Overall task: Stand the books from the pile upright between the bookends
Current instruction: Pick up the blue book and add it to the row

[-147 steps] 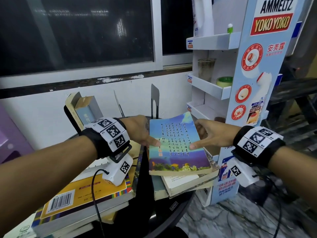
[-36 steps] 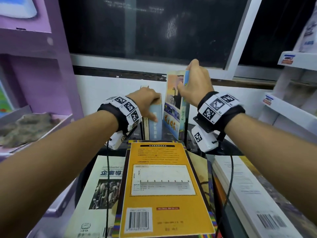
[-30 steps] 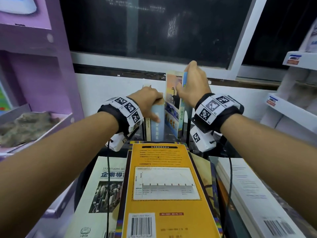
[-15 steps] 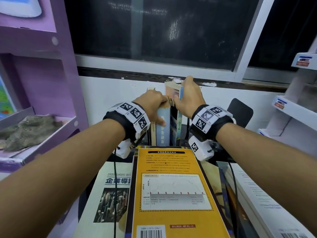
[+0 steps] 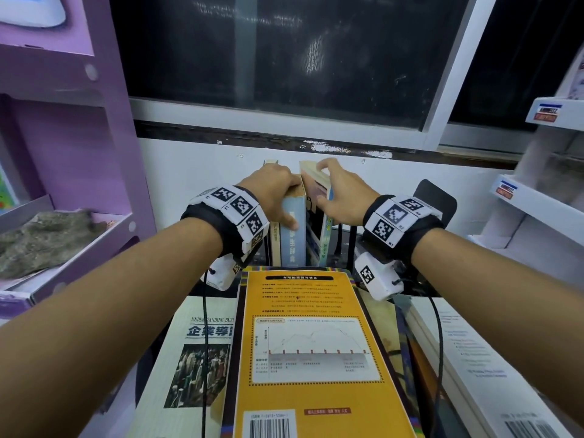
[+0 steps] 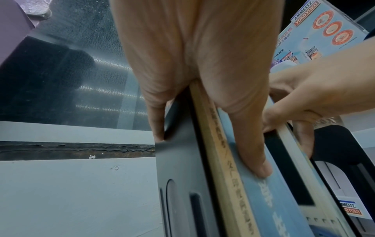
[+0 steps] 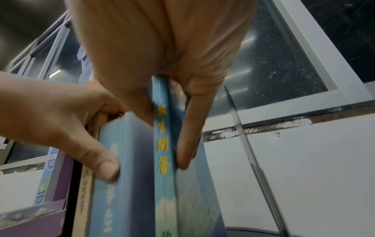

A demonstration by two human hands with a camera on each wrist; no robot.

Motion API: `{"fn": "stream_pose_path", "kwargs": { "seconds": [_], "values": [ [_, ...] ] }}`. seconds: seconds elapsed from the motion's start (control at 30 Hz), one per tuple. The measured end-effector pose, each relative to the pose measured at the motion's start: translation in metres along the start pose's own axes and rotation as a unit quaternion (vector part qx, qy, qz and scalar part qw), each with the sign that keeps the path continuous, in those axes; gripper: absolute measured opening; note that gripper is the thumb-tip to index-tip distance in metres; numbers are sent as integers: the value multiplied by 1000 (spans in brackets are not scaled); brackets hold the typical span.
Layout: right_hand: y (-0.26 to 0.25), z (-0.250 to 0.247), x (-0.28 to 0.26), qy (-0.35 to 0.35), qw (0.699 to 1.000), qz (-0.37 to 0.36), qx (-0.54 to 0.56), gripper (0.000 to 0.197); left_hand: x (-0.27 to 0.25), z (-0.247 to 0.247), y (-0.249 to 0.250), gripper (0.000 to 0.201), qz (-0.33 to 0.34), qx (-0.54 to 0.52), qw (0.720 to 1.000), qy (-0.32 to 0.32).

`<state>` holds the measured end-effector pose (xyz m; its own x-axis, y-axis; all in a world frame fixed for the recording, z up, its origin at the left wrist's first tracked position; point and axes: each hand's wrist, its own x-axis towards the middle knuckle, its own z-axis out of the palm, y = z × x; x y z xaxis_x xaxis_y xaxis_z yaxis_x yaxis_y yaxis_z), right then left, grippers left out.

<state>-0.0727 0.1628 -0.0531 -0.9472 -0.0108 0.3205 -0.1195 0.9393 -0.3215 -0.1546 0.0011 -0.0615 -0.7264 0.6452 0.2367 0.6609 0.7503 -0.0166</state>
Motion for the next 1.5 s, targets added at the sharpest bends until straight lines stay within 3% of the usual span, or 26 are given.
{"fn": "stream_pose_path", "kwargs": {
  "seconds": [0.13, 0.27, 0.5, 0.7, 1.2, 1.33, 1.5],
  "values": [
    [-1, -12, -5, -93, 992, -35, -80, 77, -1, -2, 1, 68, -3, 3, 1000, -6],
    [-1, -16, -2, -144, 974, -51, -165, 106, -3, -3, 3, 71, 3, -6, 1000, -4],
    [-7, -10, 9, -127, 974, -71, -174, 83, -5, -4, 5, 78, 10, -9, 1000, -1],
    [-4, -2, 11, -89, 981, -84, -149, 87, -4, -3, 4, 79, 4, -10, 1000, -1],
    [-2, -12, -4, -97, 983, -87, -131, 95, -18, -17, 9, 68, 6, -1, 999, -40],
    [1, -24, -20, -76, 984, -110, -122, 90, -43, -25, 15, 62, -15, -25, 1000, -3],
    [5, -41, -51, -81, 983, -110, -121, 84, -90, -38, 23, 83, -13, -77, 996, 46]
  ]
}}
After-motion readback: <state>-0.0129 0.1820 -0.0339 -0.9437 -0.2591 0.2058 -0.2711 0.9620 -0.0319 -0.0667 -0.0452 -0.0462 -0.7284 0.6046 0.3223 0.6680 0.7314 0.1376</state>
